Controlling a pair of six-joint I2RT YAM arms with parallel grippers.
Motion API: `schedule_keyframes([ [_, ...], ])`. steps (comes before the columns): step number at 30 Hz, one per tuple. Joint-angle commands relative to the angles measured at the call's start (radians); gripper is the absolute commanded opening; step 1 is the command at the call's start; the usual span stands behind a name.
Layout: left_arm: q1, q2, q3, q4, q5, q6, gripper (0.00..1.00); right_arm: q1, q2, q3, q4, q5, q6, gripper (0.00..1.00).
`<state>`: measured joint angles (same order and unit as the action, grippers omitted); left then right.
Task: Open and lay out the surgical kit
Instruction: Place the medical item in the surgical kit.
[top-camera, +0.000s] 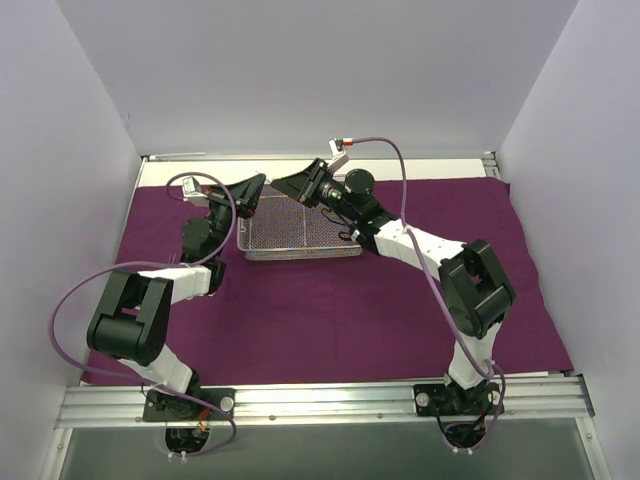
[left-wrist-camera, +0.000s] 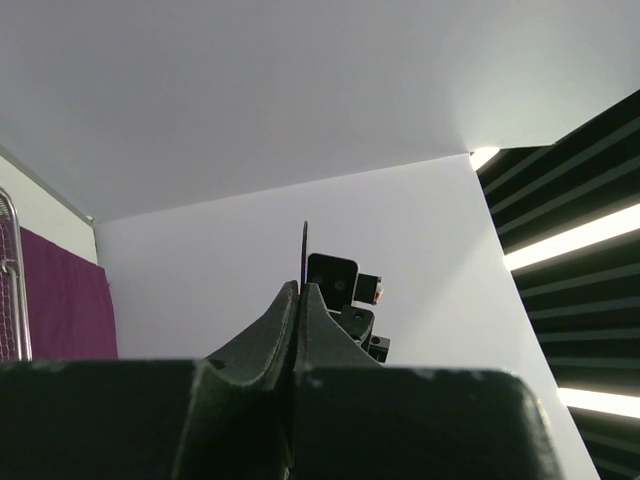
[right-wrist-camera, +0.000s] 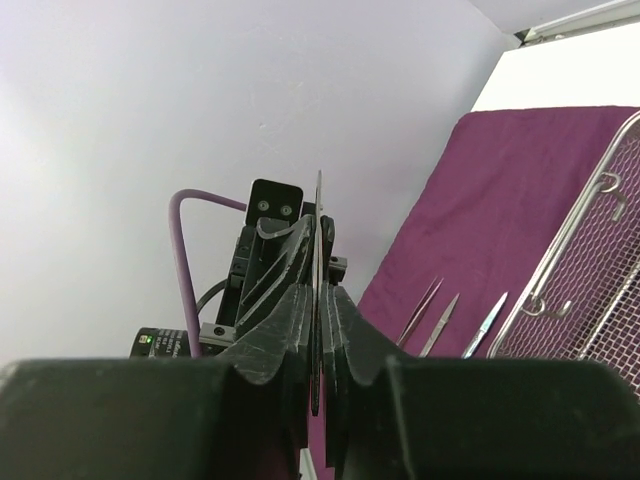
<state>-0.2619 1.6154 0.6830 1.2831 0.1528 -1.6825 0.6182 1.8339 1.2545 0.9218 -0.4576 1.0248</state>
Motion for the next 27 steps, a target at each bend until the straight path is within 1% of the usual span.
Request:
schedule_keyframes([
  [1, -0.005, -0.043, 0.003, 0.225, 0.005, 0.003, 0.02, 0.009, 0.014, 0.060, 0.063, -0.027, 0.000, 0.00],
  [4, -0.005, -0.041, 0.007, 0.213, 0.030, 0.006, 0.02, 0.008, 0.022, 0.079, 0.065, -0.050, 0.011, 0.00],
  [5, -0.004, -0.045, 0.010, 0.202, 0.046, 0.006, 0.05, 0.008, 0.024, 0.083, 0.060, -0.064, 0.009, 0.00],
  [6, 0.003, -0.046, 0.013, 0.178, 0.066, 0.016, 0.22, 0.005, 0.024, 0.097, 0.028, -0.067, 0.005, 0.00],
  [7, 0.009, -0.060, 0.016, 0.162, 0.092, 0.032, 0.33, 0.003, 0.021, 0.105, 0.000, -0.070, -0.020, 0.00],
  [8, 0.015, -0.069, 0.018, 0.138, 0.153, 0.047, 0.49, -0.005, 0.016, 0.111, -0.030, -0.075, -0.035, 0.00],
  [9, 0.032, -0.077, 0.020, 0.098, 0.183, 0.073, 0.95, -0.012, 0.005, 0.117, -0.087, -0.079, -0.049, 0.00],
  [11, 0.053, -0.100, 0.018, 0.064, 0.259, 0.093, 0.94, -0.040, -0.008, 0.111, -0.133, -0.092, -0.086, 0.00],
  [14, 0.102, -0.149, 0.016, -0.045, 0.342, 0.170, 0.94, -0.075, -0.047, 0.083, -0.207, -0.121, -0.126, 0.00],
  [15, 0.111, -0.158, 0.024, -0.124, 0.411, 0.196, 0.94, -0.101, -0.070, 0.077, -0.259, -0.140, -0.164, 0.00],
  [17, 0.133, -0.192, 0.053, -0.244, 0.486, 0.277, 0.94, -0.129, -0.090, 0.080, -0.329, -0.165, -0.212, 0.00],
  [18, 0.138, -0.216, 0.109, -0.430, 0.566, 0.409, 0.94, -0.149, -0.105, 0.092, -0.431, -0.179, -0.285, 0.00],
  [19, 0.139, -0.225, 0.146, -0.540, 0.599, 0.496, 0.94, -0.158, -0.111, 0.126, -0.486, -0.211, -0.331, 0.00],
  [20, 0.136, -0.233, 0.189, -0.679, 0.625, 0.687, 0.94, -0.164, -0.119, 0.144, -0.556, -0.220, -0.380, 0.00],
  [21, 0.132, -0.245, 0.276, -0.916, 0.660, 0.777, 0.94, -0.170, -0.131, 0.158, -0.663, -0.234, -0.456, 0.00],
  [22, 0.125, -0.252, 0.317, -1.030, 0.663, 0.875, 0.94, -0.190, -0.134, 0.169, -0.708, -0.259, -0.489, 0.00],
  [23, 0.106, -0.261, 0.361, -1.165, 0.650, 1.072, 0.94, -0.202, -0.136, 0.193, -0.756, -0.326, -0.509, 0.00],
  [24, 0.093, -0.275, 0.401, -1.403, 0.619, 1.160, 0.94, -0.212, -0.140, 0.201, -0.829, -0.364, -0.523, 0.00],
  [25, 0.079, -0.278, 0.467, -1.491, 0.566, 1.247, 0.94, -0.227, -0.147, 0.206, -0.866, -0.430, -0.561, 0.00],
  [26, 0.060, -0.279, 0.498, -1.578, 0.538, 1.388, 0.94, -0.229, -0.163, 0.209, -0.944, -0.452, -0.587, 0.00],
  [27, 0.053, -0.287, 0.522, -1.702, 0.521, 1.440, 0.94, -0.232, -0.177, 0.207, -0.992, -0.466, -0.620, 0.00],
])
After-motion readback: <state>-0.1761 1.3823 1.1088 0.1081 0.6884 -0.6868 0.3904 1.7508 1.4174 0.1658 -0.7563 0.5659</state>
